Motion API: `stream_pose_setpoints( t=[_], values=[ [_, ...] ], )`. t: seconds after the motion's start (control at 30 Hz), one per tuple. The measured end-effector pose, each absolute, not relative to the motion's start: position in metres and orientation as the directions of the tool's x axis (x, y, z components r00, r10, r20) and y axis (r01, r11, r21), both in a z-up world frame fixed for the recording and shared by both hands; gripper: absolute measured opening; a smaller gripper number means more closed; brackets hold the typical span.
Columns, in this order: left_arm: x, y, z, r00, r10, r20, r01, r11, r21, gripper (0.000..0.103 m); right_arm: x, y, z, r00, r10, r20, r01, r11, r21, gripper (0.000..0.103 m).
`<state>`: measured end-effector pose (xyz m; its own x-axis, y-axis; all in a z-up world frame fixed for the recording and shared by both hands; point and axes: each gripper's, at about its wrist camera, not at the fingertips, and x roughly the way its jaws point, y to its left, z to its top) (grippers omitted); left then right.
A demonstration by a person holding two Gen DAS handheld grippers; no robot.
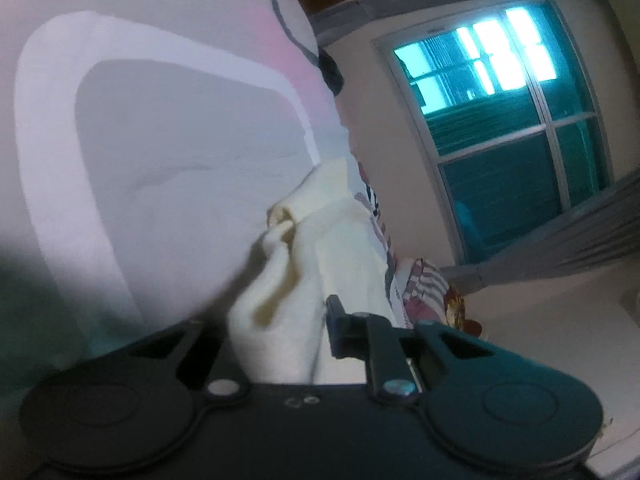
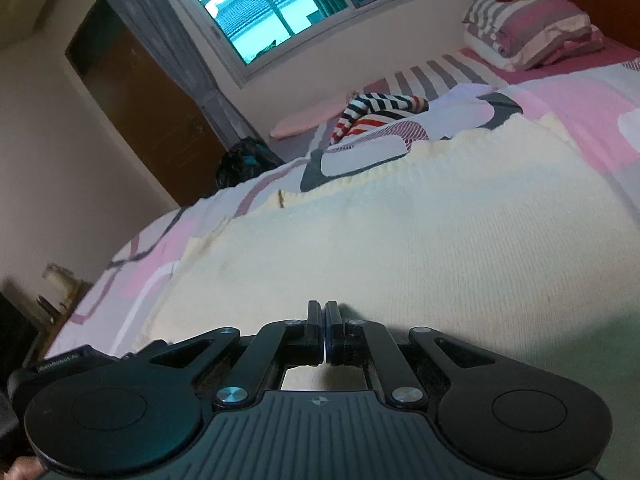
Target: Fold small clothes
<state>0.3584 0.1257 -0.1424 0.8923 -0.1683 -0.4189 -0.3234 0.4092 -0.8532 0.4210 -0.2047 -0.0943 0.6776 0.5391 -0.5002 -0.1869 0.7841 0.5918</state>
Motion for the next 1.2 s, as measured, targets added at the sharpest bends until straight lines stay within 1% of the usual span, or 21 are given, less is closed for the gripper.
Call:
stream_pose_setpoints(
  t=[0.07,0.1,0.2,0.27,0.43,0.57,0.7,0.8,0.9,0.93,0.97,1.0,1.03,1.07,1.1,1.13,1.17,1.2],
  values=[
    [0.362,0.126,-0.142,0.889,-0.185,-0.42,-0.307,0.439,-0.844,0.013,0.423,-0.206,-0.095,0.682,0.535,-0.498,-0.18,0.784,0.595,0.002],
    [0.364,0.124,-0.141,0.883,-0.189,-0.43,-0.311,0.451,-0.837,0.006,0.426,-0.206,-0.1,0.675,0.533,-0.509,-0.172,0.785,0.595,0.0],
    [0.366,0.125,-0.135,0.883,-0.199,-0.425,-0.293,0.473,-0.831,0.007,0.429,-0.214,-0.109,0.676,0.555,-0.485,-0.153,0.749,0.645,0.0],
    [0.37,0.12,-0.125,0.872,-0.185,-0.453,-0.289,0.553,-0.782,0.007,0.43,-0.217,-0.111,0.676,0.562,-0.477,-0.151,0.738,0.657,0.0],
    [0.374,0.098,-0.097,0.88,-0.23,-0.416,-0.168,0.669,-0.724,0.007,0.428,-0.225,-0.107,0.685,0.558,-0.468,-0.11,0.714,0.691,0.0],
    [0.382,0.07,-0.069,0.864,-0.283,-0.416,-0.077,0.742,-0.666,0.007,0.414,-0.258,-0.099,0.741,0.473,-0.475,-0.004,0.711,0.703,0.0],
    [0.394,0.025,-0.047,0.827,-0.386,-0.409,0.058,0.782,-0.62,0.007,0.398,-0.302,-0.095,0.781,0.405,-0.475,0.08,0.69,0.719,0.0],
    [0.391,-0.014,-0.04,0.791,-0.448,-0.417,0.146,0.8,-0.582,0.007,0.385,-0.331,-0.09,0.804,0.363,-0.471,0.117,0.68,0.724,0.0],
    [0.394,-0.063,-0.049,0.729,-0.498,-0.47,0.199,0.811,-0.55,0.007,0.371,-0.357,-0.084,0.815,0.336,-0.472,0.144,0.673,0.726,0.0],
    [0.395,-0.078,-0.058,0.7,-0.512,-0.498,0.207,0.813,-0.544,0.011,0.366,-0.364,-0.081,0.818,0.332,-0.47,0.149,0.666,0.731,0.0],
    [0.397,-0.096,-0.068,0.651,-0.529,-0.545,0.223,0.819,-0.529,0.018,0.361,-0.369,-0.08,0.823,0.332,-0.461,0.152,0.652,0.743,0.0],
    [0.398,-0.111,-0.077,0.595,-0.534,-0.6,0.232,0.829,-0.508,0.033,0.357,-0.376,-0.079,0.829,0.336,-0.447,0.151,0.636,0.757,0.012],
    [0.396,-0.125,-0.085,0.532,-0.539,-0.653,0.246,0.836,-0.49,0.037,0.354,-0.381,-0.077,0.833,0.328,-0.445,0.157,0.63,0.76,0.028],
    [0.389,-0.13,-0.086,0.517,-0.551,-0.655,0.276,0.832,-0.481,0.037,0.35,-0.385,-0.074,0.837,0.311,-0.45,0.169,0.636,0.753,0.071],
    [0.383,-0.127,-0.082,0.527,-0.563,-0.637,0.302,0.824,-0.479,0.039,0.346,-0.387,-0.07,0.845,0.294,-0.446,0.166,0.649,0.743,0.078],
    [0.377,-0.118,-0.074,0.541,-0.582,-0.608,0.315,0.81,-0.496,0.039,0.343,-0.389,-0.064,0.853,0.299,-0.428,0.137,0.664,0.735,0.077],
    [0.374,-0.107,-0.067,0.559,-0.594,-0.578,0.311,0.797,-0.519,0.04,0.343,-0.389,-0.059,0.85,0.312,-0.425,0.113,0.68,0.724,0.076],
    [0.371,-0.092,-0.061,0.59,-0.595,-0.546,0.294,0.788,-0.541,0.045,0.345,-0.387,-0.054,0.848,0.321,-0.421,0.094,0.691,0.716,0.068]
  ],
)
